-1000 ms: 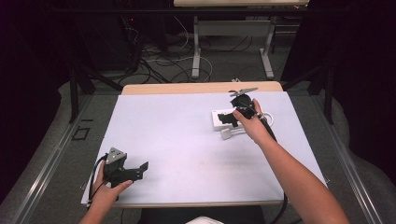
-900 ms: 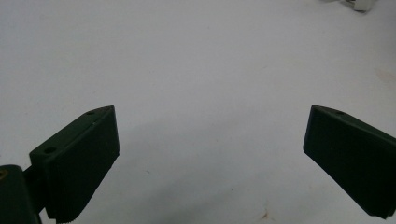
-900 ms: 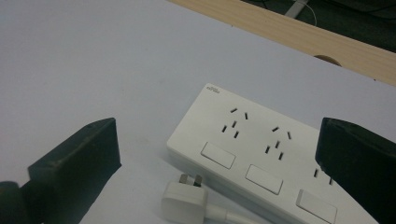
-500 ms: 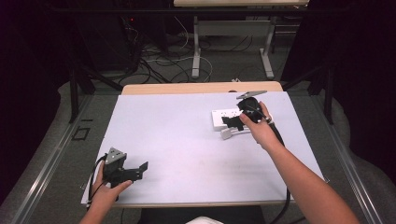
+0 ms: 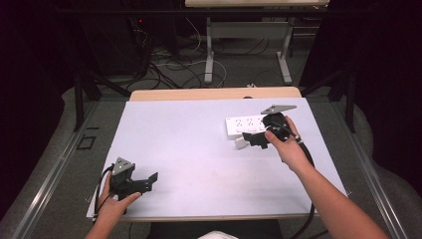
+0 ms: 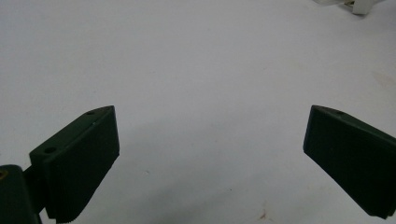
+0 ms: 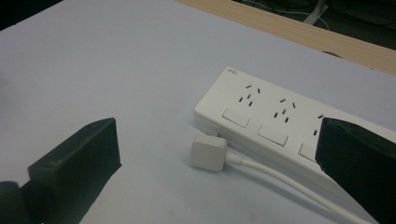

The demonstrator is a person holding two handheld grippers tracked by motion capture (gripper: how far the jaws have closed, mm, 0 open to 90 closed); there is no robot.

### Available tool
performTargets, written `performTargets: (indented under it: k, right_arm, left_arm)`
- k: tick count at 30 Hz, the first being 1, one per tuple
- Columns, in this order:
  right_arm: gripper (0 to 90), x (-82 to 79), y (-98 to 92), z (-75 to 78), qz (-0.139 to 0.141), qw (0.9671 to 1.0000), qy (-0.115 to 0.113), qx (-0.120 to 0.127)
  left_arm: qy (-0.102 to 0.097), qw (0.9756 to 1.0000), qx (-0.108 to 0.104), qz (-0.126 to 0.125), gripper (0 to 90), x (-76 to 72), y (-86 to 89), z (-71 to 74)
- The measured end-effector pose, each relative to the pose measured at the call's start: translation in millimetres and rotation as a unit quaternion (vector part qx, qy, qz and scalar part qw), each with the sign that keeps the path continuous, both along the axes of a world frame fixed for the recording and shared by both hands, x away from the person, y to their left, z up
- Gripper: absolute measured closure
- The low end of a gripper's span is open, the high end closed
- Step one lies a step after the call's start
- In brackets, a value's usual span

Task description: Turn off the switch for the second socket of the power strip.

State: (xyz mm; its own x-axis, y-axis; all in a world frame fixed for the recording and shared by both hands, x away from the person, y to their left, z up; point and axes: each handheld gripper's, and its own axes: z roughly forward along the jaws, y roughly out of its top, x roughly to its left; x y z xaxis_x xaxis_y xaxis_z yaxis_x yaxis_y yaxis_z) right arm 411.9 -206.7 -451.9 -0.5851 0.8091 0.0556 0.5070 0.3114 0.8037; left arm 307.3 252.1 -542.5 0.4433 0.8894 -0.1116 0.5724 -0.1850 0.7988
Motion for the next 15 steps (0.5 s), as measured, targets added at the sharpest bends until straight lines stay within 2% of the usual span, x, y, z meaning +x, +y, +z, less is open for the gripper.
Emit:
performTargets:
  k: [9, 14, 15]
  right_arm:
    - [0.0, -26.2, -12.1, -4.6, 0.010, 0.9999, 0.003, 0.011]
    - [0.0, -39.8, -18.8, -9.7, 0.015, 0.9998, 0.003, 0.009]
    - [0.0, -42.1, -20.3, -11.2, 0.015, 0.9999, -0.002, 0.007]
  left_arm:
    - [0.000, 1.0000, -0.002, 0.002, 3.6, 0.1, 0.0, -0.2]
    - [0.003, 1.0000, -0.001, 0.001, 3.6, 0.1, 0.1, 0.2]
    - [0.003, 1.0000, 0.001, 0.000, 3.6, 0.0, 0.3, 0.3]
